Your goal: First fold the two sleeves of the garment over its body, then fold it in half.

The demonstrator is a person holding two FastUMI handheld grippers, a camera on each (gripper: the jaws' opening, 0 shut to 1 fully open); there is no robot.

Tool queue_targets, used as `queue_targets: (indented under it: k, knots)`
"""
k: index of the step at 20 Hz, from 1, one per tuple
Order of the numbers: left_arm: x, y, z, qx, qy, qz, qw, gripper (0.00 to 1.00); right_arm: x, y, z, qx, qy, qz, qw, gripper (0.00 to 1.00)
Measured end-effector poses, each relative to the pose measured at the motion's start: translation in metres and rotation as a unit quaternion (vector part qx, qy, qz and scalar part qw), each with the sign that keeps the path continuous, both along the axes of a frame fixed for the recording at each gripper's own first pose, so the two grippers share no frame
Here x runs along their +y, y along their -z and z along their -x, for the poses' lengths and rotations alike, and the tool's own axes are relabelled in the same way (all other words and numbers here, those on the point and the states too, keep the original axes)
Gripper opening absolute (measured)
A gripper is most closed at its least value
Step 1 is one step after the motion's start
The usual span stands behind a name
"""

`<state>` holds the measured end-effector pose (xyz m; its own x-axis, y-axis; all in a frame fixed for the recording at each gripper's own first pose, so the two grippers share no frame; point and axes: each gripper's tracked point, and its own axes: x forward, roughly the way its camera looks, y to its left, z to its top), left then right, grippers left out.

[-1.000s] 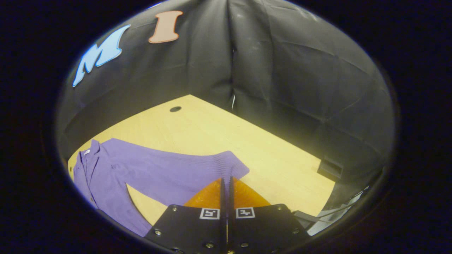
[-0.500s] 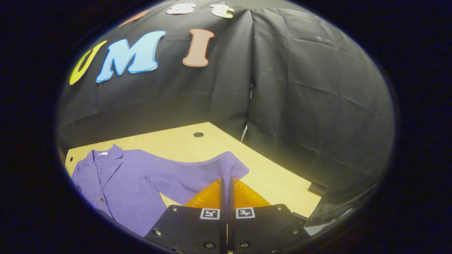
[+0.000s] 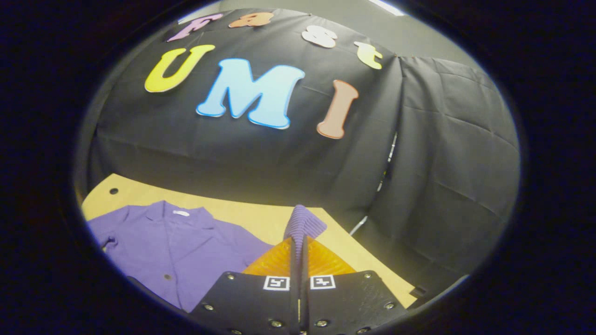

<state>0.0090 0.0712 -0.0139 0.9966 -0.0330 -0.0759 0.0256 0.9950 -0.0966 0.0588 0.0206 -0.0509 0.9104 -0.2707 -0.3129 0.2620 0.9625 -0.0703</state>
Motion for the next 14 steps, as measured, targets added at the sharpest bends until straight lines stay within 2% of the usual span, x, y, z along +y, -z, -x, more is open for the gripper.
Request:
queue_targets:
  k: [8, 14]
  knots:
    - [0.032, 0.010, 0.005, 0.005, -0.050, 0.007, 0.999, 0.94, 0.110, -0.021, -0.060, -0.011, -0.119, 0.001, 0.993, 0.02]
    - [0.045, 0.019, 0.013, 0.019, -0.076, 0.009, 0.997, 0.94, 0.204, 0.013, -0.088, 0.030, -0.212, -0.022, 0.977, 0.02]
